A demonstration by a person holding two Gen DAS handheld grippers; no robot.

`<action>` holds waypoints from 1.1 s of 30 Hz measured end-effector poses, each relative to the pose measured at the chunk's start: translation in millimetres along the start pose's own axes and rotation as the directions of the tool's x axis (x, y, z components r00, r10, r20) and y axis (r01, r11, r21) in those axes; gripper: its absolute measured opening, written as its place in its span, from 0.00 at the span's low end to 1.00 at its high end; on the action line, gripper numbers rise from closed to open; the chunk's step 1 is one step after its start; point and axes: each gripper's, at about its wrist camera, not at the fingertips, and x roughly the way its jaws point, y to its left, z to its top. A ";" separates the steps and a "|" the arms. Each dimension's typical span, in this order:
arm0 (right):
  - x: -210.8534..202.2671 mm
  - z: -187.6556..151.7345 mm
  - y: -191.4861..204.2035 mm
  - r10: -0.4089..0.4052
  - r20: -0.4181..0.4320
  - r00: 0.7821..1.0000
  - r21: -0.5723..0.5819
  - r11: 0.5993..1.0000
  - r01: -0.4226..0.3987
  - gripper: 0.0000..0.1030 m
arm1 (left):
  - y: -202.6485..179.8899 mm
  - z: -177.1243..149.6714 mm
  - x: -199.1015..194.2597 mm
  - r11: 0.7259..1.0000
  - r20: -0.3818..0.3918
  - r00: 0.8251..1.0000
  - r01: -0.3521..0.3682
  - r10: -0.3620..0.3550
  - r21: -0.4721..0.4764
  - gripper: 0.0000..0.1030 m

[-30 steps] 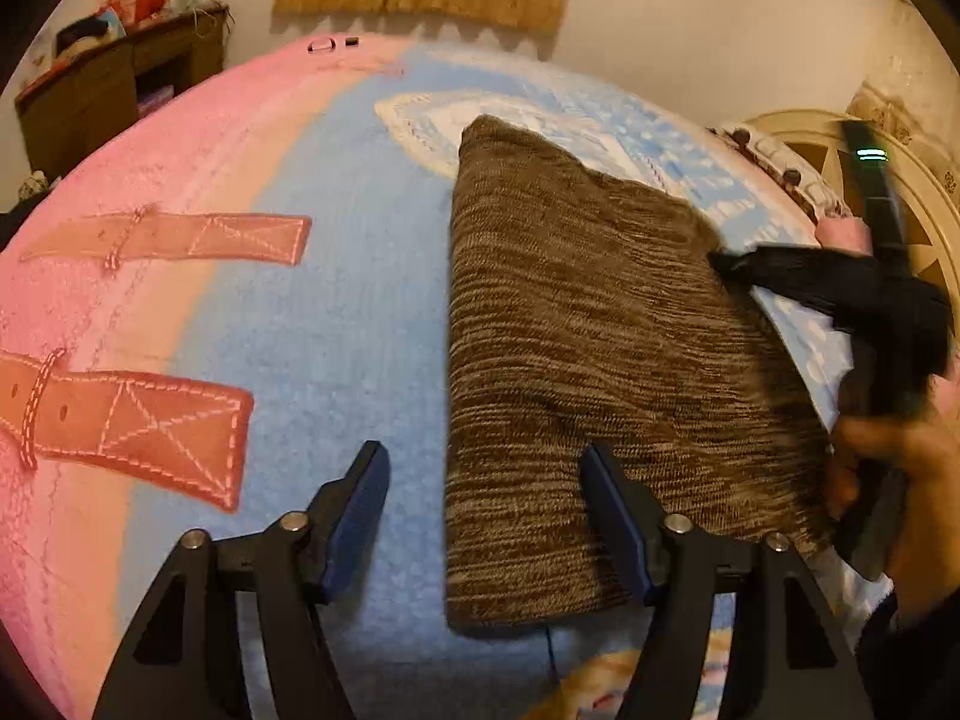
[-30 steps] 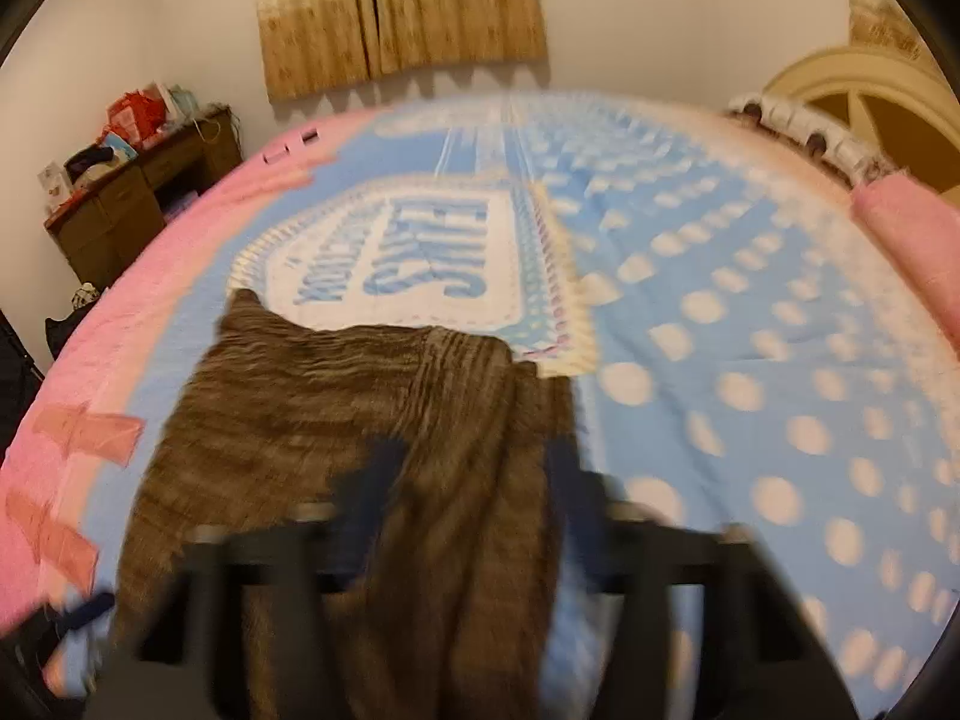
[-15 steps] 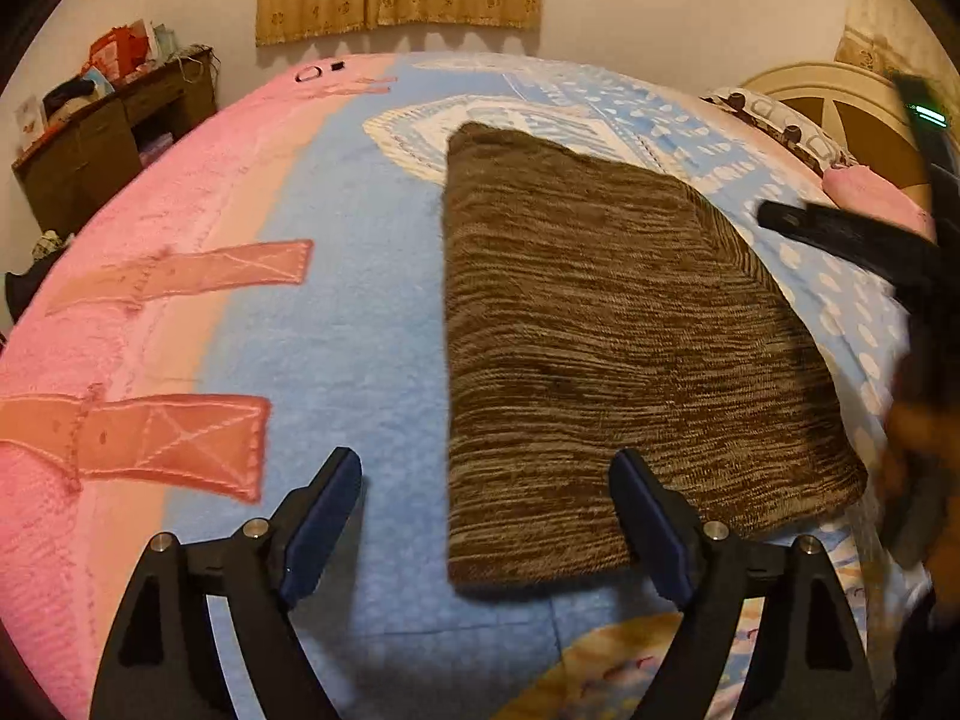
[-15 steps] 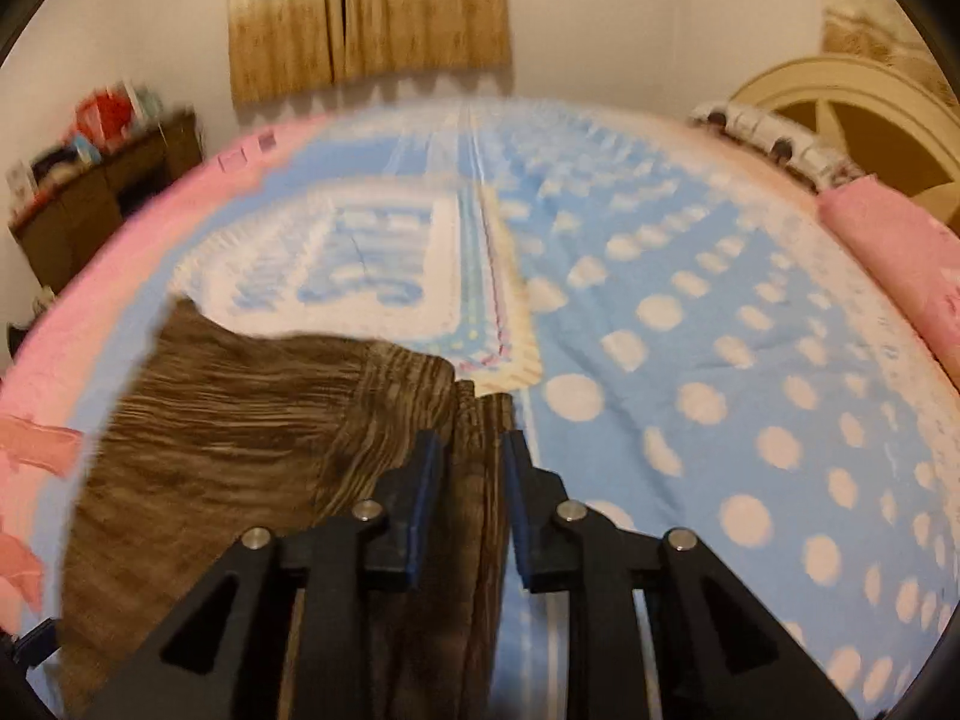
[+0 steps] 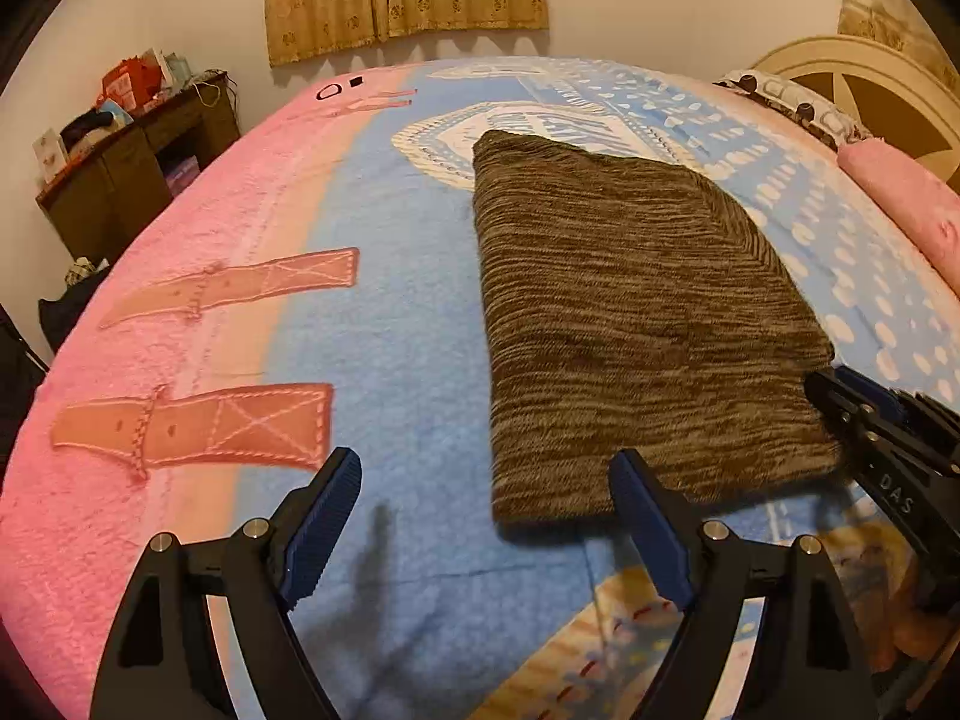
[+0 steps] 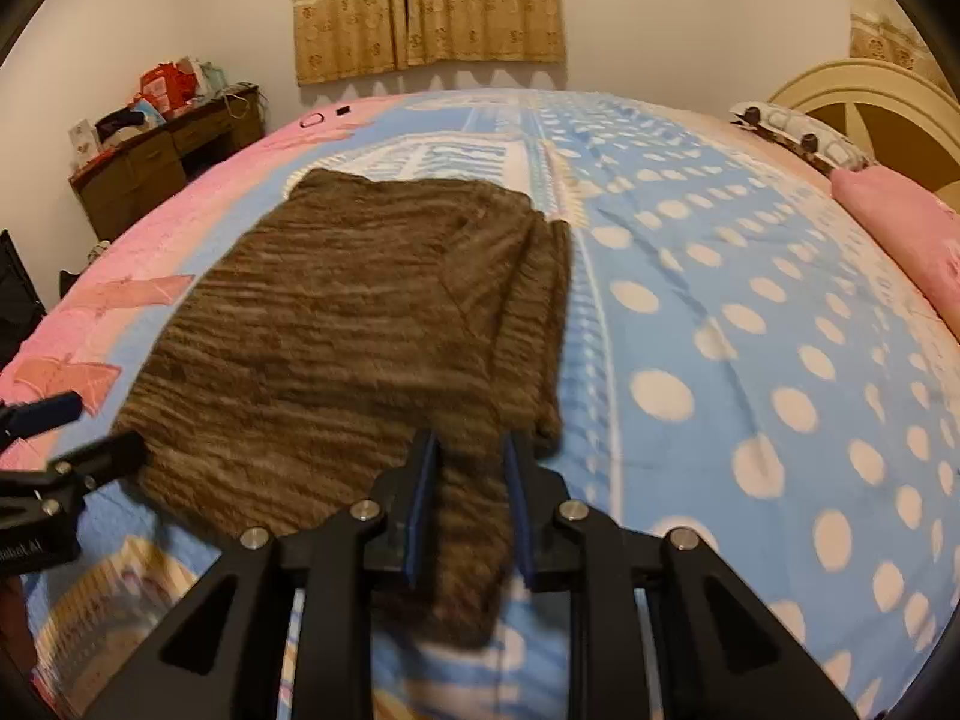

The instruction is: Fold small clothes

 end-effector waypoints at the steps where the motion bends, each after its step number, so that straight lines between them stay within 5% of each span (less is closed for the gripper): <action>1: 0.1 -2.3 -2.1 0.000 -0.008 1.000 0.017 1.000 0.001 0.27 | 1.0 -2.2 -1.5 1.000 0.001 1.000 -0.001 0.001 0.001 0.83; 10: -36.9 -25.9 -23.5 0.100 0.013 0.995 0.196 0.975 -0.100 0.42 | 9.8 -22.2 -10.1 0.995 -0.024 0.995 0.099 -0.099 0.021 0.83; 14: -64.3 -23.2 -20.6 0.095 0.093 0.991 0.205 0.972 -0.112 0.64 | 14.1 -6.4 -23.1 0.993 0.019 0.993 0.116 -0.115 -0.026 0.83; 20: -98.5 -10.2 -9.2 0.052 0.220 0.974 0.184 0.978 -0.094 0.88 | 15.5 -2.7 -41.2 0.998 0.086 0.995 0.052 -0.048 -0.046 0.83; 33: -117.7 -13.4 22.2 0.066 0.262 0.963 0.122 0.987 -0.101 0.90 | 34.6 -6.1 -53.0 0.990 0.110 0.990 0.104 -0.093 -0.098 0.83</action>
